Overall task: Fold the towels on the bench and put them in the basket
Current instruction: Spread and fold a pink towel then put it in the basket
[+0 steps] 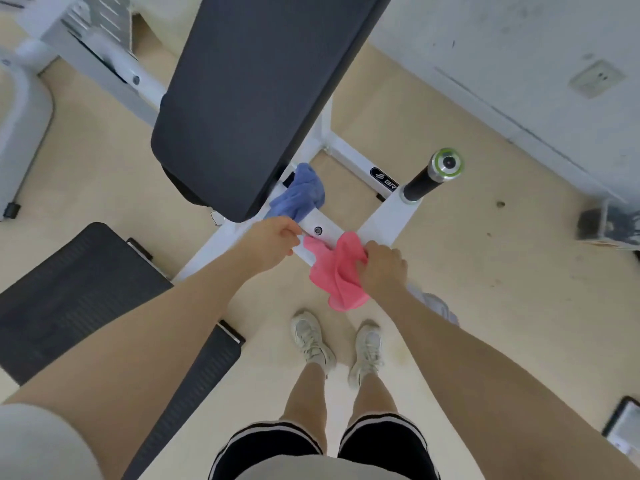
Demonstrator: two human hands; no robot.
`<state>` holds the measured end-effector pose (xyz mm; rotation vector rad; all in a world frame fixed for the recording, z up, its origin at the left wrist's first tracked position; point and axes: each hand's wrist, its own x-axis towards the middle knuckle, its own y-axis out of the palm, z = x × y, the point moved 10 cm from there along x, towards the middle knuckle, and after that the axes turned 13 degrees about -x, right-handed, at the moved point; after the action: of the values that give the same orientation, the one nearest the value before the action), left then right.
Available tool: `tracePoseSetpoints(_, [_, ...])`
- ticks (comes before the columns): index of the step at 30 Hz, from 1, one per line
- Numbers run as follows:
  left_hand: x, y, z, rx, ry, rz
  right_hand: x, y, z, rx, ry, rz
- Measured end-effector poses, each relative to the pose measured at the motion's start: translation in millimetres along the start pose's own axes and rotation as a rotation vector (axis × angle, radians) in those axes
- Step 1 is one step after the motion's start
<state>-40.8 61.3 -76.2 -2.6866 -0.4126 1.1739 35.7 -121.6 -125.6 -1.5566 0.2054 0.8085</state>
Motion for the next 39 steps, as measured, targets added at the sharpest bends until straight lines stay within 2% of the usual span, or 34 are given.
tracePoseSetpoints(4, [-18,11,-44,0.04,0.086,0.062,-31,-24,1,0.338,-0.132,0.086])
tracePoseSetpoints(8, [-49,32,-110,0.169,0.256,0.133,-76,-91,-13,0.533,-0.193,-0.027])
tracePoseSetpoints(13, [-135,125,-181,0.243,0.427,0.535,-146,-158,-71,0.842,-0.182,-0.217])
tracePoseSetpoints(17, [-198,181,-217,0.209,0.605,0.583,-214,-175,-144,1.061,-0.122,-0.343])
tracePoseSetpoints(21, [-265,264,-219,0.325,0.781,0.601,-300,-161,-220,1.095,-0.079,-0.433])
tracePoseSetpoints(26, [-363,398,-201,0.498,1.018,0.658,-415,-106,-330,1.078,0.045,-0.506])
tracePoseSetpoints(35, [-501,642,-181,0.617,1.006,0.906,-569,-14,-548,0.938,0.542,-0.763])
tracePoseSetpoints(38, [-525,723,-179,0.726,1.01,0.939,-613,11,-617,1.038,0.713,-0.862])
tracePoseSetpoints(39, [-529,750,-177,0.733,0.959,0.969,-624,20,-638,1.087,0.733,-0.885])
